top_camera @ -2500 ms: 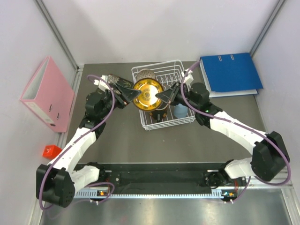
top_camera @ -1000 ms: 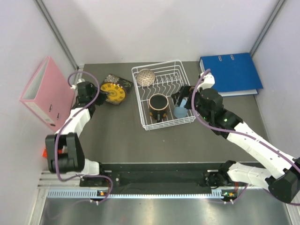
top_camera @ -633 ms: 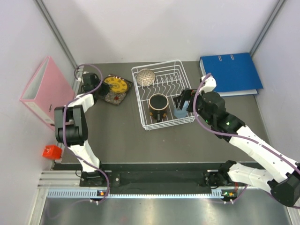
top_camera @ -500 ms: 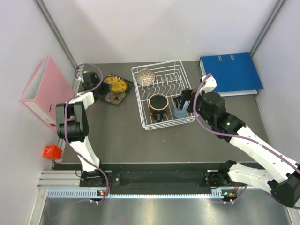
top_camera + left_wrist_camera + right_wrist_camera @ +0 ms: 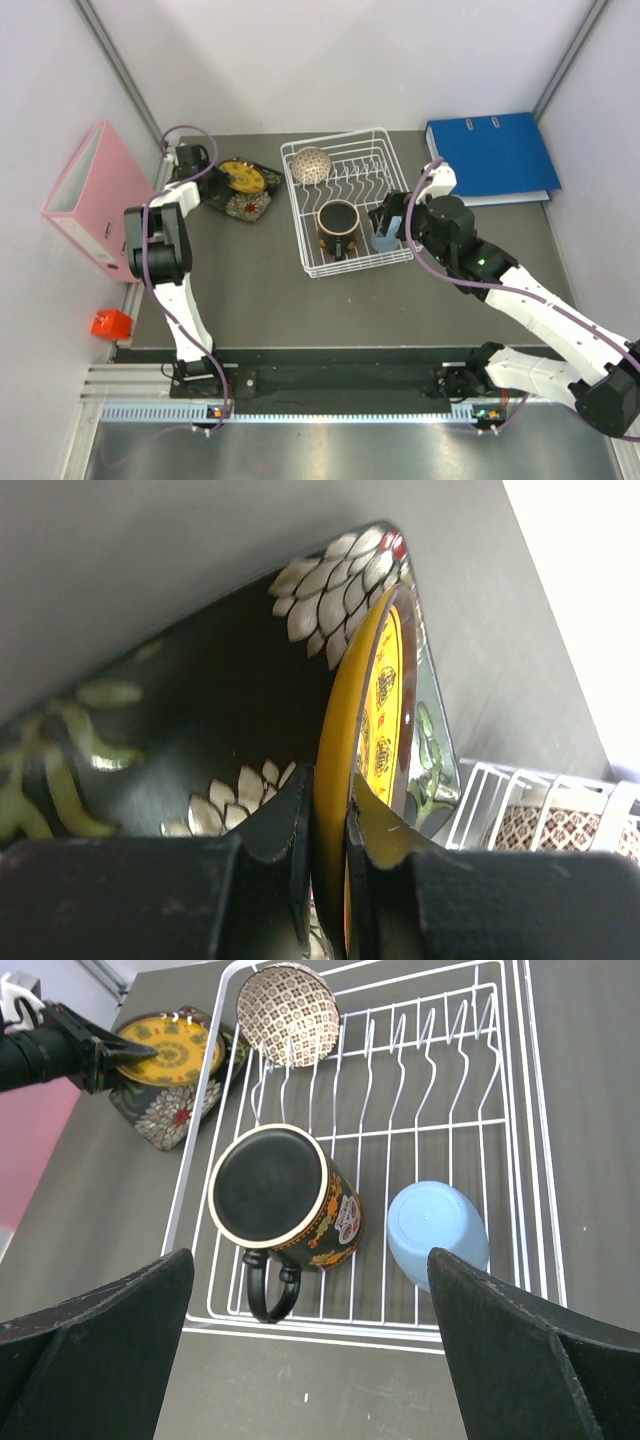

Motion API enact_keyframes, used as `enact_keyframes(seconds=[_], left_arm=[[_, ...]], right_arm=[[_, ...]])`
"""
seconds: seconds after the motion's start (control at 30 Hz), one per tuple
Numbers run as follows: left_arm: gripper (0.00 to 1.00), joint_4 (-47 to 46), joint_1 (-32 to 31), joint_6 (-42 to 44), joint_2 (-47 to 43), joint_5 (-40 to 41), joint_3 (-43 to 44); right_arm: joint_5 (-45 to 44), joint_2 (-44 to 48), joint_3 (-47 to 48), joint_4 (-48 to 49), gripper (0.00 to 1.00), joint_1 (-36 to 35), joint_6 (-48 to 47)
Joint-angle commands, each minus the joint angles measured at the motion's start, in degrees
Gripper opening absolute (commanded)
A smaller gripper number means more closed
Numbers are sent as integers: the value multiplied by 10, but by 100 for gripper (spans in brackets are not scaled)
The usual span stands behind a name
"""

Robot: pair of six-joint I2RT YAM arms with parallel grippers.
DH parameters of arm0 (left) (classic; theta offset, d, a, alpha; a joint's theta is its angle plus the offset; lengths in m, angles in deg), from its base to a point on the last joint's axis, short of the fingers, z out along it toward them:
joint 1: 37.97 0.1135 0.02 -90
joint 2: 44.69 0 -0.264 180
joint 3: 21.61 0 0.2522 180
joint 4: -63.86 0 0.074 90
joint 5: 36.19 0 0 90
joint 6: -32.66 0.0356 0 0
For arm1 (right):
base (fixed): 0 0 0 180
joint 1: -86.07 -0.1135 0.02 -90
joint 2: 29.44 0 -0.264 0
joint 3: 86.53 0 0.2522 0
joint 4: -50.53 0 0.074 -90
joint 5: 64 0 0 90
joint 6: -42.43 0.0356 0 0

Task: Unload the mixed dishes from the dish rack
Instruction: Place the plate at the center of the board.

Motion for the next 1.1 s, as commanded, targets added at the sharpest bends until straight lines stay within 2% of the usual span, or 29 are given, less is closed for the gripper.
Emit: enact_keyframes(seconds=[0.0, 0.1, 0.17, 0.2, 0.27, 0.3, 0.43, 0.5, 0.53, 0.7, 0.73, 1.07], left_arm=[[0, 37, 2, 21, 27, -1, 47], [0, 80, 3, 25, 45, -7, 74], [9, 110, 2, 32, 52, -16, 92], [23, 120, 2, 33, 51, -18, 93], [36, 132, 2, 35, 46, -24, 83], [47, 135, 2, 37, 39, -23, 78], [59, 178, 2, 52, 29, -9, 68], [62, 193, 2, 56, 23, 4, 70], [69, 203, 3, 61, 21, 10, 71], [73, 268, 2, 76, 7, 56, 91], [92, 277, 2, 82, 8, 64, 95], [94, 367, 3, 84, -26, 116, 95]], right_arm=[[5, -5, 10, 21, 100, -4, -4], [5, -4, 7, 22, 100, -4, -4], [5, -4, 5, 23, 100, -4, -3], [5, -4, 4, 24, 99, -4, -4], [6, -7, 4, 27, 100, -4, -2], [8, -7, 4, 29, 100, -4, -1], [15, -14, 4, 32, 100, -4, 2], [17, -13, 4, 33, 100, -4, 3], [17, -13, 3, 33, 100, -4, 4], [21, -10, -2, 36, 100, -4, 10], [21, -10, -3, 37, 100, -4, 11], [25, -14, -9, 40, 100, -4, 14]])
